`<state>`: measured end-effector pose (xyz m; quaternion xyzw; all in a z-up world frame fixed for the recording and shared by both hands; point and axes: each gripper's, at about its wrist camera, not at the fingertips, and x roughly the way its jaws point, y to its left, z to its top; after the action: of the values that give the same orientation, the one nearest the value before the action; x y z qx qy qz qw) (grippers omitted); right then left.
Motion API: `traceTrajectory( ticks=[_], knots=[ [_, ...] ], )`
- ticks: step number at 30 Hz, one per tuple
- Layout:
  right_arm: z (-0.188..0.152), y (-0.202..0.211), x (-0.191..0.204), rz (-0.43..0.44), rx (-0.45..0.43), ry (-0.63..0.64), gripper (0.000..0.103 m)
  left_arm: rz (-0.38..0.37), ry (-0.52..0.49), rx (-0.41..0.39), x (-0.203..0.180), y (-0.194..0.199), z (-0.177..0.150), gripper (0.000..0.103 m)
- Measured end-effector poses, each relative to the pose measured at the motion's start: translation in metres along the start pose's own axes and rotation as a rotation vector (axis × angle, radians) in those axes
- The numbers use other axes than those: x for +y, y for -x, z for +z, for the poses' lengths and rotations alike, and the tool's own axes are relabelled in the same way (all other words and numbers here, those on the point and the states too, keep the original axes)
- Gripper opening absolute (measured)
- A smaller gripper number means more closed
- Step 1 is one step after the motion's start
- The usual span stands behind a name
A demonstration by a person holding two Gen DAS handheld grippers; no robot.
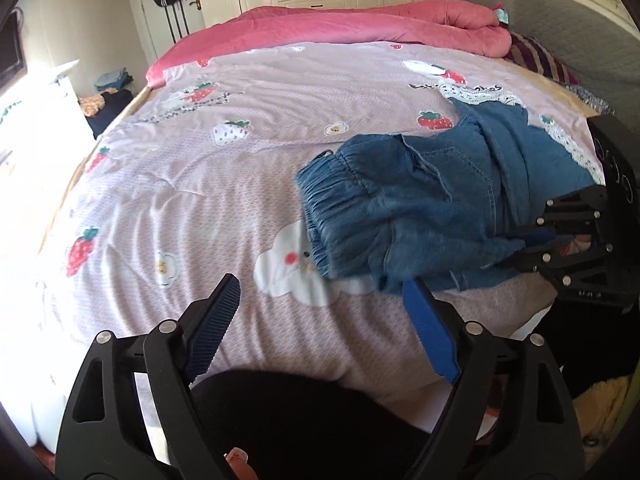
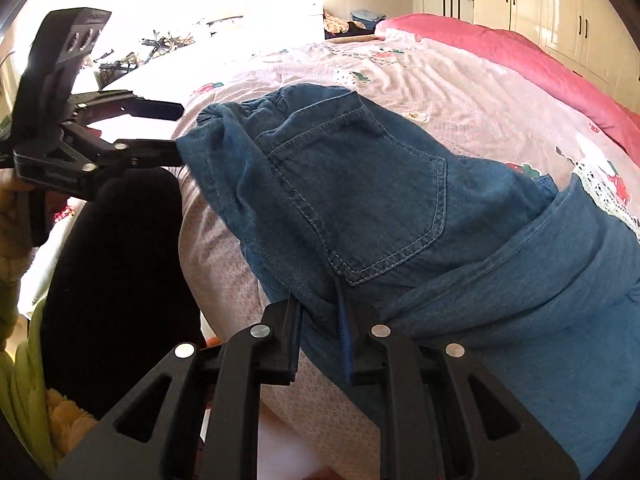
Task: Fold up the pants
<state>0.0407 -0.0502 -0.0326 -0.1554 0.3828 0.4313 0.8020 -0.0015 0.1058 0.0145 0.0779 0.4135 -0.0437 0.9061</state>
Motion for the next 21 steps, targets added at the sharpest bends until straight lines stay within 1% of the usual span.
traceTrajectory(
  ticks=[2, 3, 5, 7, 9, 11, 12, 14, 15, 16, 18, 19, 21],
  knots=[
    [0.000, -0.001, 0.000, 0.008, 0.002, -0.005, 0.017, -0.001, -0.001, -0.014, 0.002, 0.011, -0.001, 0.076],
    [0.000, -0.001, 0.000, 0.013, 0.002, -0.006, 0.020, -0.002, 0.004, -0.028, 0.004, 0.017, 0.000, 0.076],
    [0.004, -0.002, 0.000, 0.028, 0.005, 0.000, 0.026, -0.008, 0.019, -0.048, 0.007, 0.024, 0.005, 0.076],
    [0.003, 0.000, 0.005, 0.047, 0.010, 0.014, 0.037, -0.028, 0.031, -0.069, 0.006, 0.027, 0.015, 0.076],
    [0.002, 0.003, 0.007, 0.057, 0.012, 0.013, 0.040, -0.085, 0.062, -0.088, 0.000, 0.021, 0.032, 0.076],
    [0.003, 0.010, 0.001, 0.087, 0.009, -0.035, 0.040, -0.155, 0.094, -0.112, -0.007, 0.012, 0.045, 0.076],
    [0.003, 0.018, -0.004, 0.107, -0.005, -0.070, 0.040, -0.192, 0.114, -0.113, -0.010, 0.006, 0.051, 0.076],
    [0.002, 0.032, -0.013, 0.101, -0.047, -0.116, 0.040, -0.261, 0.147, -0.092, -0.021, -0.013, 0.059, 0.076],
    [0.002, 0.045, -0.019, 0.071, -0.085, -0.134, 0.040, -0.283, 0.155, -0.071, -0.026, -0.020, 0.060, 0.071],
    [0.002, 0.054, -0.023, 0.039, -0.116, -0.140, 0.040, -0.310, 0.156, -0.039, -0.034, -0.030, 0.058, 0.061],
    [0.003, 0.065, -0.034, -0.033, -0.154, -0.151, 0.040, -0.339, 0.134, -0.001, -0.046, -0.043, 0.052, 0.053],
    [0.004, 0.066, -0.039, -0.056, -0.156, -0.161, 0.040, -0.327, 0.115, 0.031, -0.052, -0.052, 0.046, 0.049],
    [0.007, 0.063, -0.053, -0.087, -0.145, -0.201, 0.040, -0.298, 0.099, 0.073, -0.059, -0.065, 0.039, 0.045]
  ],
)
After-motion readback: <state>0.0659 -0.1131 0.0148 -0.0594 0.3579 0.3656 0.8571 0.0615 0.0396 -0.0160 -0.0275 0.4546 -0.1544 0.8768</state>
